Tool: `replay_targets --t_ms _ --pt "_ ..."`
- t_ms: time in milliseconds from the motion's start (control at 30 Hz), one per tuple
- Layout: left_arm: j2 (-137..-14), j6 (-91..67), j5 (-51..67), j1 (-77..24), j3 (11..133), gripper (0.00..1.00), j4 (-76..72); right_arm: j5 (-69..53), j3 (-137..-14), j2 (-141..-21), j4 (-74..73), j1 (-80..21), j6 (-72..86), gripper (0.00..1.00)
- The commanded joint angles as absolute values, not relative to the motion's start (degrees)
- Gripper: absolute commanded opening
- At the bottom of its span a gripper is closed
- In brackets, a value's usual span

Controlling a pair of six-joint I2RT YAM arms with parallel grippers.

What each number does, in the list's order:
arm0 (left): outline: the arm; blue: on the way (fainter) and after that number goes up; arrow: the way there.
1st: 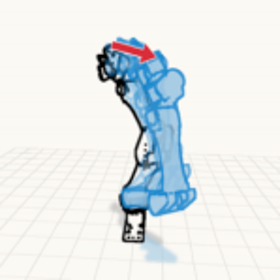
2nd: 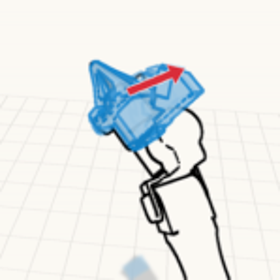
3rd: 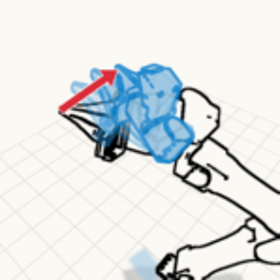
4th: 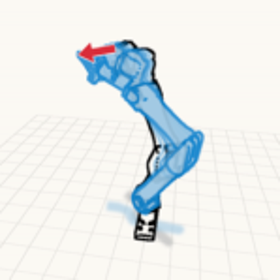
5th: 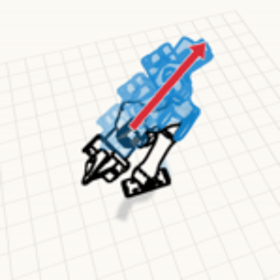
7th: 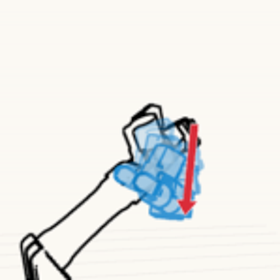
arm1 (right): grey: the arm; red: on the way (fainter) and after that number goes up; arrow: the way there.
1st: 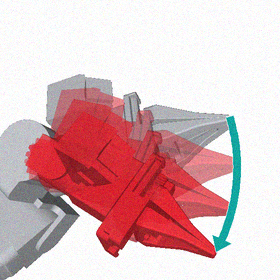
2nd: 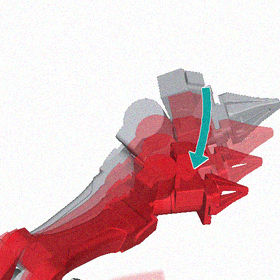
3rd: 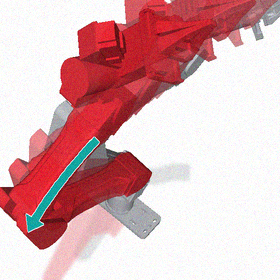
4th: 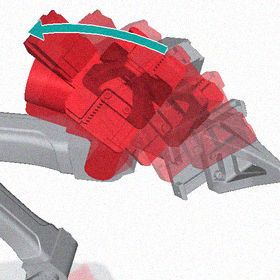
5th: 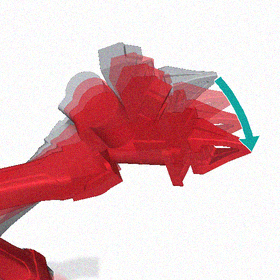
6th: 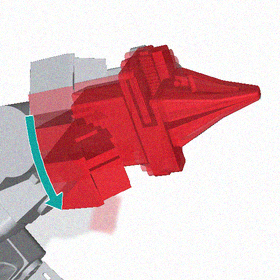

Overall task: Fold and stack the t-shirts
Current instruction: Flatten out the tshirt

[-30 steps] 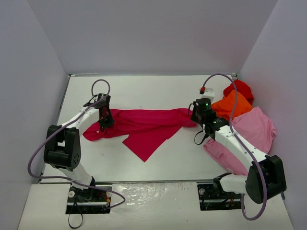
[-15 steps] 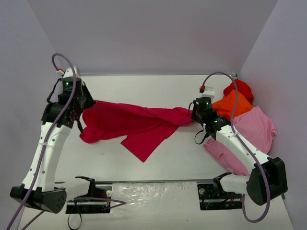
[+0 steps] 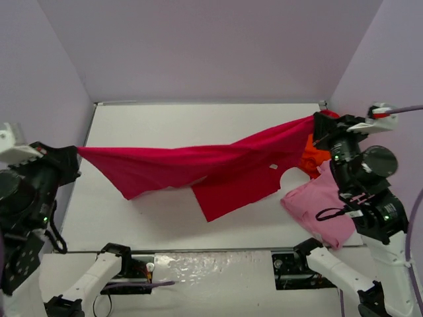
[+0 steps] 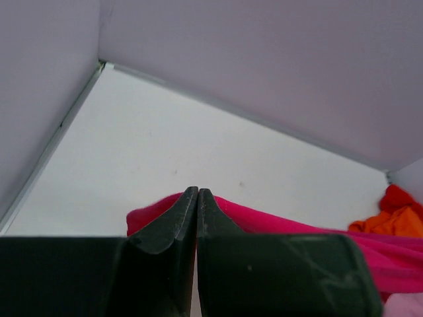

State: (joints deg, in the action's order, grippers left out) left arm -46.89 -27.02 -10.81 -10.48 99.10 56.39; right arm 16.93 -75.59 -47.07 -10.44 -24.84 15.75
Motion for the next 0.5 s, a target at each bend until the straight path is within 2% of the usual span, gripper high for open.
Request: replay_targets --t_ms 0,133,267,400,467 --pt "-41.2 -24.3 -12.7 -10.2 109.3 0.0 57.4 16.7 -82.5 -43.6 -10.0 -24.8 15.7 0.0" --pt "-39.3 -23.1 -14.5 -10.2 116.5 0.0 59.1 15.5 -86.7 -41.2 -10.5 -24.4 15.8 0.0" --pt "-43.6 -20.7 -22.1 -10.6 123.5 0.0 65.8 18.0 -88.5 -43.5 -12.0 -24.0 14.8 0.0" --pt "-48.6 -19.4 -23.0 -11.1 120.9 0.0 66.4 22.2 -87.0 -48.9 -12.4 -24.0 13.1 0.0" --pt "-50.4 -18.3 -23.5 -11.0 115.8 0.0 62.9 25.4 -86.3 -52.6 -12.1 -24.0 12.3 0.0"
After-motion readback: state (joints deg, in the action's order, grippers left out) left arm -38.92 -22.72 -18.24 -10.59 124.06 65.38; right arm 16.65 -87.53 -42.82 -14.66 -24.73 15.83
